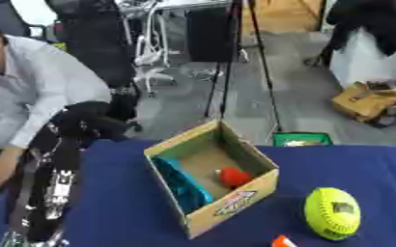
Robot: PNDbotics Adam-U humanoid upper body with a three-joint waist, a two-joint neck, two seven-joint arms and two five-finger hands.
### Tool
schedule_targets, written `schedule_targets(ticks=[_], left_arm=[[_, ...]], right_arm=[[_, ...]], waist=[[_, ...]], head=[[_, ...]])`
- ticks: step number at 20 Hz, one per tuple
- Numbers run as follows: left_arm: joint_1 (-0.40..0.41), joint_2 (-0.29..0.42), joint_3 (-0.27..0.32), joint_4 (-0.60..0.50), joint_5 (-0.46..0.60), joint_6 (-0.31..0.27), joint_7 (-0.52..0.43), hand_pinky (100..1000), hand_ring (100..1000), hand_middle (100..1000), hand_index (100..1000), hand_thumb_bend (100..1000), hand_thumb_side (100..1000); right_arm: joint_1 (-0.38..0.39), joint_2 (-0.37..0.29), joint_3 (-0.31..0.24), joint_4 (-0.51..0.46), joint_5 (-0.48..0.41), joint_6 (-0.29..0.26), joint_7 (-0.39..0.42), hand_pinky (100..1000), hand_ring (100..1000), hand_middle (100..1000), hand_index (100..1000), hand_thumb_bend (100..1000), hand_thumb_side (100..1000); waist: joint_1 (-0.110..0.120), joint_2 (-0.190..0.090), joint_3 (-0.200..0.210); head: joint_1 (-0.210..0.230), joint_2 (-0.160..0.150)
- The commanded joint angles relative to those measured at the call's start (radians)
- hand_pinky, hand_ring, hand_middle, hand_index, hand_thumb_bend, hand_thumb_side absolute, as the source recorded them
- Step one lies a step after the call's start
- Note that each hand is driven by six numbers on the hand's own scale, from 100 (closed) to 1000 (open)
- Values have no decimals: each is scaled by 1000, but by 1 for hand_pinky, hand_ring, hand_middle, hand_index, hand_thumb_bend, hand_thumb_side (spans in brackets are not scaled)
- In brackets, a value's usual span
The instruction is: Pick up objects on the table and place them in the box.
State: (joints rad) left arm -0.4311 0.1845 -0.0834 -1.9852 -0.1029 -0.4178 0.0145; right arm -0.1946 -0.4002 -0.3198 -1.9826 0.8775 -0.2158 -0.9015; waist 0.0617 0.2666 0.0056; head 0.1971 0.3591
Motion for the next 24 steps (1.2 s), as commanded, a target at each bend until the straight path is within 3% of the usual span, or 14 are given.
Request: schedule_targets(ticks=[1,7,10,11,13,14,15,18,24], left_arm=[[-8,6,0,-15,-1,-3,1,595,663,733,746,100,595],[-6,7,-1,-15,-1,-5,-7,589,660,725,722,100,591],[-4,6,-1,-15,-1,-4,-13,589,664,729,727,100,591],[-1,6,-1,-15,-2,-1,-17,588,667,731,725,100,589],[3,6,0,-15,-3,3,-26,587,668,732,724,100,588],[5,6,0,-15,-3,5,-29,587,670,735,726,100,585],[8,7,-1,-15,-4,7,-35,587,671,735,727,100,584],[18,8,1,-15,-2,13,-48,586,673,736,726,100,583],[36,10,3,-15,-1,22,-67,583,675,737,724,100,577]], right_arm=[[-13,-20,-10,-17,-1,-12,-5,748,735,675,796,100,687],[-12,-21,-10,-17,2,-17,-5,749,738,674,797,100,709],[-2,-33,6,-17,11,-9,-5,767,773,702,822,100,832],[8,-50,17,-17,16,5,17,781,800,728,850,100,938],[15,-78,33,-17,19,31,71,790,810,742,864,100,981],[17,-88,38,-17,19,40,93,814,836,787,909,152,1000],[31,-138,60,-17,31,53,159,817,841,801,918,178,1000],[35,-253,109,-17,45,95,357,835,854,837,933,248,1000],[11,-412,179,-17,21,134,561,838,856,854,924,304,1000]], waist=[[-2,-9,-3],[2,-1,-5],[1,0,-2],[1,-1,-1],[1,-3,0],[1,-4,0],[0,-8,4],[1,-18,10],[5,-30,14]], head=[[-2,5],[-21,10],[-56,26],[-62,46],[-67,73],[-67,83],[-63,129],[-68,203],[-76,247]])
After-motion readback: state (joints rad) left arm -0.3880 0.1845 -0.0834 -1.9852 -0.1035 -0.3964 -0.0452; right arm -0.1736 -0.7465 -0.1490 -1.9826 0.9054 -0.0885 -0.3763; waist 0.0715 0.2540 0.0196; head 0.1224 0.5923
